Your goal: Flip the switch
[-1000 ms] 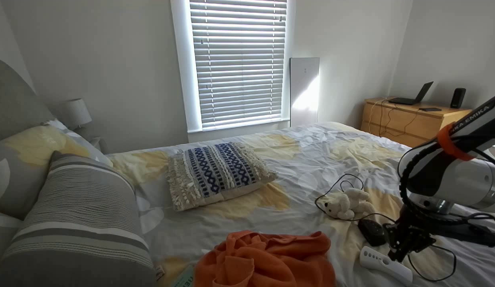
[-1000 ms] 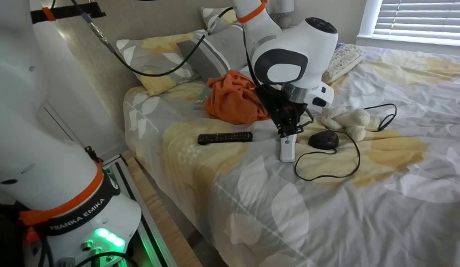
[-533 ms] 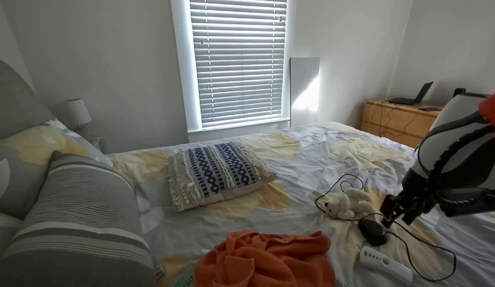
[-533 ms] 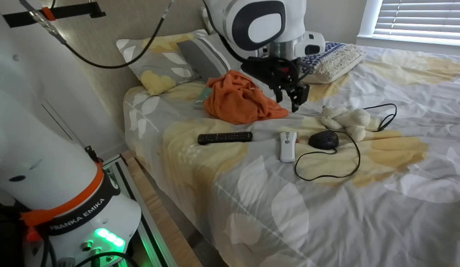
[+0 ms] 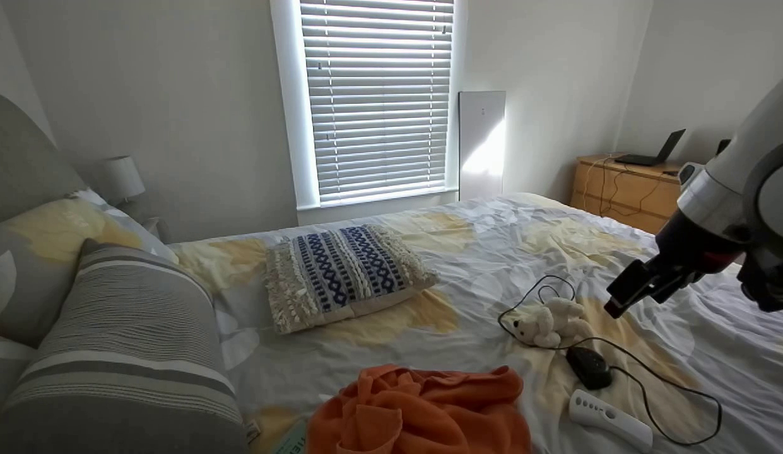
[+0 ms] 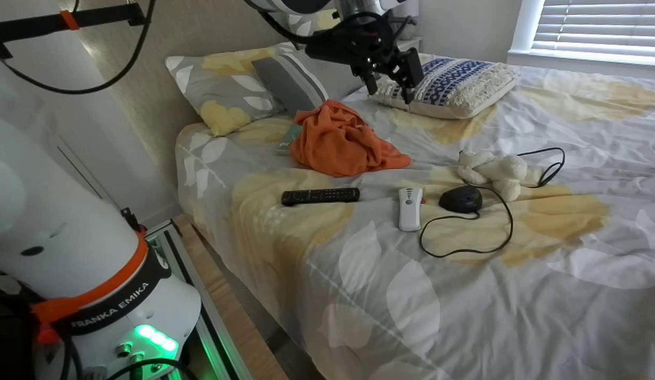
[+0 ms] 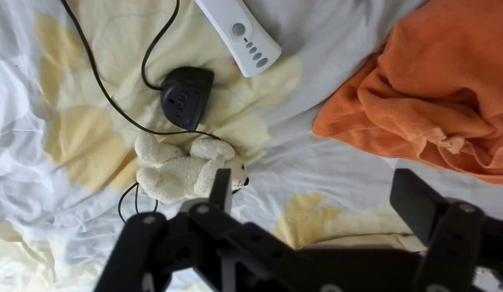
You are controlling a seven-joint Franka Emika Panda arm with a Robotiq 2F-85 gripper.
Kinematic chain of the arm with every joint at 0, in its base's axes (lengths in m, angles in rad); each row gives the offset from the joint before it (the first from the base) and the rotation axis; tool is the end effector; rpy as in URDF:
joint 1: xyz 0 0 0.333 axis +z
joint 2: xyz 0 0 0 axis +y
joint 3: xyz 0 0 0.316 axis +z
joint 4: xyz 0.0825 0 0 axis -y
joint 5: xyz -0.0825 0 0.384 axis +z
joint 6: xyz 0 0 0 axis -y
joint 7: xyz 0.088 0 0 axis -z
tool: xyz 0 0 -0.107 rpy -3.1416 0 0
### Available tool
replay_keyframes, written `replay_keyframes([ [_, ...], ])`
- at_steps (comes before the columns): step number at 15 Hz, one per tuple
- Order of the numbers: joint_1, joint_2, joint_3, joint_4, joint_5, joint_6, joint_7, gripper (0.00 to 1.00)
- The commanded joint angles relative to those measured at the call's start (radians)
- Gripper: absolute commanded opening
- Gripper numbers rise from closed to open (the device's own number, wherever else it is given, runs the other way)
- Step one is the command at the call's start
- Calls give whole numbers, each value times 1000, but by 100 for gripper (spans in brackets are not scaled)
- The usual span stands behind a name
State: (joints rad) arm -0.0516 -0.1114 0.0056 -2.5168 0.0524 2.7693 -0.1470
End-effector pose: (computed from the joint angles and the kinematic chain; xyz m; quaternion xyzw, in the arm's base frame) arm 0.4855 -0.0246 0.3583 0.9830 0.0274 0.1813 0.0040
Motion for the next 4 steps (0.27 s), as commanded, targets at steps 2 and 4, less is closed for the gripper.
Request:
replay_keyframes([
  [2, 22, -26, -16, -8, -9, -5, 9, 99],
  [4, 21, -17, -19, -5, -7, -4, 7, 100],
])
